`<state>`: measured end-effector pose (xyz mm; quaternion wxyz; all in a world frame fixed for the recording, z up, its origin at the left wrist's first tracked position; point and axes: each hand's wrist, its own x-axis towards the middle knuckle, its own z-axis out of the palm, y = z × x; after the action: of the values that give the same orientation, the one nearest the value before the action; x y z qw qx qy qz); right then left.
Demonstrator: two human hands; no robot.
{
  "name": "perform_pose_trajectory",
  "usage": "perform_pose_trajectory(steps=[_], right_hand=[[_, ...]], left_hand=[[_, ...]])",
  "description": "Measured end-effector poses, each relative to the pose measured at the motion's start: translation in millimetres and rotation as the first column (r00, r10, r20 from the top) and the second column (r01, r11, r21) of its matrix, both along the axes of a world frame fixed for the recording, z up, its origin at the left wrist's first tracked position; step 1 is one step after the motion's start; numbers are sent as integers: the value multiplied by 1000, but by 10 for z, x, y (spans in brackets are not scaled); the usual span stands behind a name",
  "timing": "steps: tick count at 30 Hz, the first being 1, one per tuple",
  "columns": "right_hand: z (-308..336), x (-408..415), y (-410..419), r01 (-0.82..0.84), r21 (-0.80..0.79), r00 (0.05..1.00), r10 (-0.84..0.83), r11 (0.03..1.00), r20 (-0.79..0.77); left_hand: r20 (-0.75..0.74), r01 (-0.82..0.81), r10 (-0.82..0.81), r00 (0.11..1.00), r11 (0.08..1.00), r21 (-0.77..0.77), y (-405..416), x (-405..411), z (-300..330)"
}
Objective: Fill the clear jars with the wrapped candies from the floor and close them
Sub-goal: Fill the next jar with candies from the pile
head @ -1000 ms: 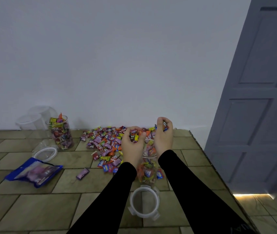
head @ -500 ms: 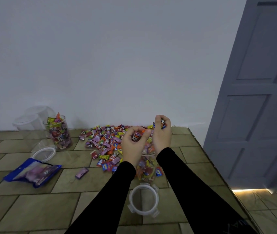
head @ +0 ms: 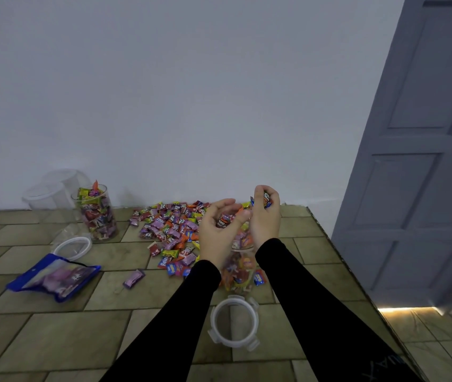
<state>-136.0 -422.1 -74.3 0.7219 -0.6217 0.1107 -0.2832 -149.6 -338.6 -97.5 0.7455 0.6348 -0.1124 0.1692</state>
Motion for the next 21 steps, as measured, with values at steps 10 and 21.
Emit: perform_pose_trajectory(steps=[10, 21], right_hand=[[-29, 3, 7, -13, 9, 1000, 13, 1000, -4], [-36, 6, 26, -36, -20, 999, 36, 999, -33]], left_hand=[[-137, 29, -20, 990, 998, 60, 38, -20, -146], [-269, 44, -60, 961, 997, -66, 42, 73, -26]])
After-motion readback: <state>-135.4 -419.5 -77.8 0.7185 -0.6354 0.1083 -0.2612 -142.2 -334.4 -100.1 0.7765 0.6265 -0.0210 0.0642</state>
